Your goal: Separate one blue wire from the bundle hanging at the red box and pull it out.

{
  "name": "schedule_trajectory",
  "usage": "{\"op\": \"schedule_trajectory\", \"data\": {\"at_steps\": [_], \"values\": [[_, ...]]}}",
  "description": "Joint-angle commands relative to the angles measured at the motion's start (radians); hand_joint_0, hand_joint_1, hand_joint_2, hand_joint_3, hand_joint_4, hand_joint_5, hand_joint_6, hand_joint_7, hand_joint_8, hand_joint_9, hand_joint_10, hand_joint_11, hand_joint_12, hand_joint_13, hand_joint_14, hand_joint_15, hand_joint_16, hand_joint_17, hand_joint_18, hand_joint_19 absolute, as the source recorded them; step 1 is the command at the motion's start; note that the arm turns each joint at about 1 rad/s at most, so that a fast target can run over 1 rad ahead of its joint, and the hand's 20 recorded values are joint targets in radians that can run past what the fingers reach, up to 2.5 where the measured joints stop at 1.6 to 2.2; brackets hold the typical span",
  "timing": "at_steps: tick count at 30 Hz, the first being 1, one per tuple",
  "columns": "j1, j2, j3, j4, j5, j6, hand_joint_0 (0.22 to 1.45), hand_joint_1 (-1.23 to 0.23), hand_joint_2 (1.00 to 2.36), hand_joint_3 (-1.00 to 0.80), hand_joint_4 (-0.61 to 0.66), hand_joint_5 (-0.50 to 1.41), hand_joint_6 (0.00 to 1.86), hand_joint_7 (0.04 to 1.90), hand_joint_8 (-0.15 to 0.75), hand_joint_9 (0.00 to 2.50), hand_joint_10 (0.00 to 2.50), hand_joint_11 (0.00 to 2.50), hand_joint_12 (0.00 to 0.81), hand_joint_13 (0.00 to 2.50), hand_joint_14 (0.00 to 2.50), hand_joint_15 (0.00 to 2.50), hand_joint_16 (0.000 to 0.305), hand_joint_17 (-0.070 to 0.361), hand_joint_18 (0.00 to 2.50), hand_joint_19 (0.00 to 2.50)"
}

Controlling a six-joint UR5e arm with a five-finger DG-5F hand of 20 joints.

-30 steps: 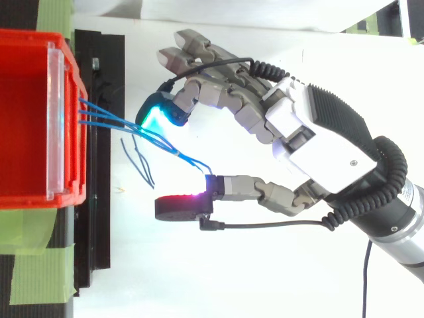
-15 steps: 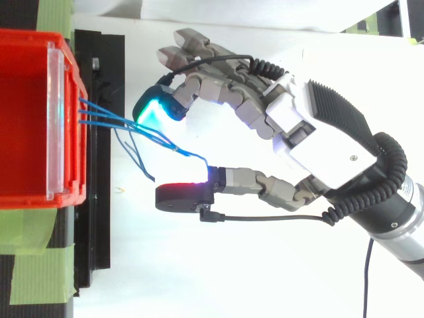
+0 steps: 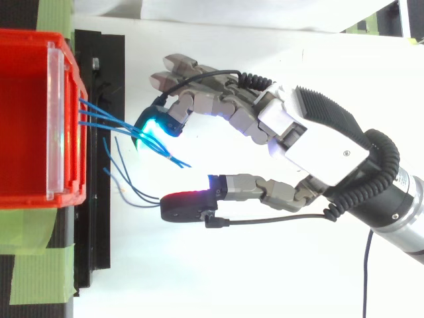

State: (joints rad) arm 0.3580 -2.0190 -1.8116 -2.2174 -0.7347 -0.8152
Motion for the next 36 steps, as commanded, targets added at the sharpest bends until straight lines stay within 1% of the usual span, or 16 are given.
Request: {"op": "schedule_trajectory", "data": {"at_steps": [1, 4, 6, 11, 13, 17, 18, 24, 25, 27, 29, 30, 31, 33, 34, 36], "values": [[-0.004, -0.001, 0.0, -0.013, -0.005, 0.01, 0.63, -0.59, 1.01, -0.42, 0.35, -0.15, 0.5, 1.08, 0.308, 0.47, 0.0, 0.15, 0.361, 0.22, 0.0, 0.13, 0.052, 0.118, 0.17, 0.29], [-0.007, 0.0, 0.0, -0.013, -0.012, 0.013, 0.63, -0.6, 1.01, -0.42, 0.34, -0.15, 0.5, 1.09, 0.308, 0.49, 0.0, 0.17, 0.362, 0.23, 0.01, 0.14, 0.052, 0.118, 0.18, 0.28], [-0.013, 0.0, 0.0, -0.012, -0.026, 0.013, 0.63, -0.61, 1.01, -0.42, 0.33, -0.15, 0.5, 1.12, 0.31, 0.5, 0.0, 0.17, 0.365, 0.24, 0.0, 0.14, 0.052, 0.117, 0.2, 0.3], [-0.016, 0.0, 0.0, -0.013, -0.038, 0.013, 0.63, -0.6, 1.01, -0.42, 0.34, -0.15, 0.5, 1.12, 0.312, 0.51, 0.0, 0.19, 0.364, 0.26, 0.01, 0.15, 0.052, 0.118, 0.21, 0.31], [-0.024, 0.0, 0.0, -0.013, -0.049, 0.022, 0.63, -0.59, 1.01, -0.42, 0.33, -0.15, 0.5, 1.12, 0.314, 0.52, 0.01, 0.2, 0.365, 0.26, 0.01, 0.15, 0.052, 0.118, 0.22, 0.32], [-0.03, 0.0, 0.0, -0.013, -0.058, 0.037, 0.62, -0.58, 1.01, -0.41, 0.33, -0.14, 0.5, 1.13, 0.315, 0.52, 0.01, 0.2, 0.365, 0.26, 0.01, 0.16, 0.052, 0.117, 0.22, 0.32], [-0.037, 0.0, 0.0, -0.013, -0.066, 0.047, 0.62, -0.58, 1.01, -0.42, 0.34, -0.14, 0.5, 1.12, 0.315, 0.52, 0.01, 0.21, 0.366, 0.26, 0.01, 0.16, 0.052, 0.117, 0.22, 0.32], [-0.05, 0.0, 0.0, -0.013, -0.078, 0.05, 0.61, -0.58, 1.01, -0.42, 0.34, -0.15, 0.5, 1.1, 0.315, 0.52, 0.01, 0.2, 0.367, 0.26, 0.01, 0.16, 0.052, 0.117, 0.22, 0.32], [-0.056, 0.0, 0.0, -0.013, -0.084, 0.05, 0.61, -0.58, 1.01, -0.42, 0.34, -0.15, 0.5, 1.1, 0.315, 0.52, 0.01, 0.2, 0.367, 0.26, 0.01, 0.16, 0.052, 0.117, 0.22, 0.32], [-0.059, 0.0, 0.0, -0.015, -0.091, 0.05, 0.61, -0.57, 1.01, -0.42, 0.34, -0.15, 0.5, 1.1, 0.314, 0.52, 0.01, 0.19, 0.368, 0.26, 0.01, 0.16, 0.052, 0.117, 0.22, 0.32], [-0.062, 0.003, 0.0, -0.019, -0.104, 0.05, 0.61, -0.57, 1.01, -0.41, 0.34, -0.15, 0.5, 1.11, 0.316, 0.52, 0.01, 0.2, 0.368, 0.27, 0.01, 0.16, 0.052, 0.117, 0.23, 0.32], [-0.063, 0.005, 0.0, -0.021, -0.107, 0.048, 0.61, -0.57, 1.01, -0.4, 0.33, -0.15, 0.5, 1.12, 0.317, 0.52, 0.01, 0.21, 0.368, 0.27, 0.01, 0.16, 0.052, 0.117, 0.23, 0.33], [-0.067, 0.006, 0.0, -0.027, -0.12, 0.048, 0.62, -0.58, 1.01, -0.4, 0.33, -0.15, 0.5, 1.12, 0.317, 0.52, 0.01, 0.21, 0.368, 0.27, 0.01, 0.16, 0.052, 0.117, 0.23, 0.33], [-0.07, 0.008, 0.002, -0.035, -0.127, 0.047, 0.62, -0.59, 1.01, -0.38, 0.3, -0.14, 0.5, 1.19, 0.318, 0.52, 0.01, 0.21, 0.368, 0.27, 0.01, 0.17, 0.052, 0.117, 0.24, 0.32], [-0.07, 0.009, 0.0, -0.035, -0.127, 0.047, 0.62, -0.59, 1.01, -0.38, 0.3, -0.14, 0.5, 1.21, 0.318, 0.52, 0.01, 0.2, 0.369, 0.27, 0.01, 0.17, 0.052, 0.117, 0.25, 0.33], [-0.071, 0.009, 0.0, -0.036, -0.129, 0.045, 0.63, -0.61, 1.01, -0.37, 0.3, -0.13, 0.5, 1.31, 0.319, 0.53, 0.01, 0.21, 0.37, 0.28, 0.01, 0.17, 0.052, 0.117, 0.25, 0.32]]}}
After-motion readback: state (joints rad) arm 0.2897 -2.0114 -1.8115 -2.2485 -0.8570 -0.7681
